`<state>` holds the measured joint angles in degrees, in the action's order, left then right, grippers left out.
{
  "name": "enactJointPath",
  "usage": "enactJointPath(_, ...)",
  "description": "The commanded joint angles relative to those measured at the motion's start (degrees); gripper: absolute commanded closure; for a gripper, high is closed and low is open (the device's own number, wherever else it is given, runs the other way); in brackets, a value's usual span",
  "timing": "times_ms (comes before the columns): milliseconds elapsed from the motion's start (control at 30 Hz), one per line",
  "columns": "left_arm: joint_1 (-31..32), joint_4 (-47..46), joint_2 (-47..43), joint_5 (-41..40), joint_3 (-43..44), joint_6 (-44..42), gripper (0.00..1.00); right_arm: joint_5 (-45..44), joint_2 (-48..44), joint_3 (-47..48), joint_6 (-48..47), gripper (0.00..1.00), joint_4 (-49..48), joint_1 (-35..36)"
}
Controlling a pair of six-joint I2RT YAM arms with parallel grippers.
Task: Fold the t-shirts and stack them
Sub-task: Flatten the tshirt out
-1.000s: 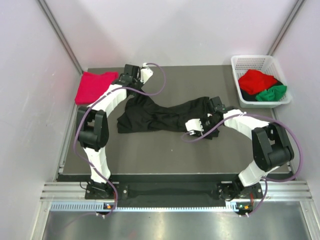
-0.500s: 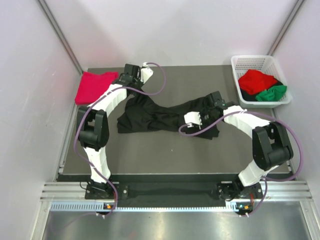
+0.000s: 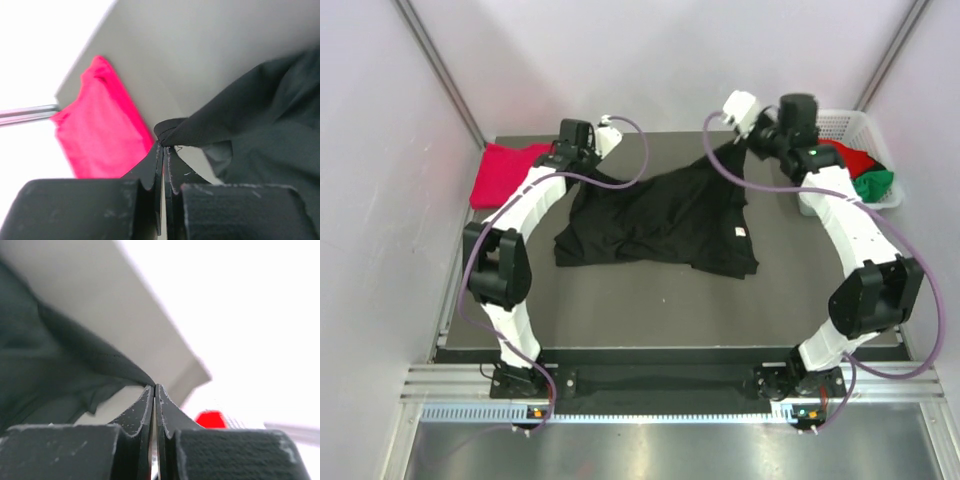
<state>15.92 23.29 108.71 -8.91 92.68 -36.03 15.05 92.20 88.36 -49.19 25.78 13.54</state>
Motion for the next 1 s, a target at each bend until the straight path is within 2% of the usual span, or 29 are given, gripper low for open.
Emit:
enactJointPath(0, -0.8, -1.5, -8.1, -1.0, 2.9, -0.6, 1.00, -4.1, -2.5, 7.2, 14.2, 1.00, -3.3, -2.0)
enactJointPath(200, -0.8, -0.4, -11.6, -1.0, 9.1, -0.6, 1.00, -4.7, -8.0, 12.3, 18.1, 1.00, -4.0, -2.0)
enactJointPath(400, -0.8, -0.4, -15.7, 0.2, 13.5, 0.0, 1.00, -6.0, -13.4, 13.5, 18.6, 1.00, -3.4, -1.9)
enactJointPath(633, -0.8, -2.3, -25.9, 0.6, 13.5, 2.7, 1.00, -8.5, -22.1, 12.6, 22.3, 1.00, -4.3, -1.9)
enactJointPath(800, -0.8, -1.1, -33.4, 5.3, 10.9, 1.8, 1.00, -8.7, -29.3, 12.0, 27.4, 1.00, -3.9, -2.0)
enactJointPath(967, -0.7, -1.2, -43.9, 8.5, 6.1, 2.0, 1.00, -5.4, -36.5, 13.3, 28.2, 1.00, 2.3, -1.9)
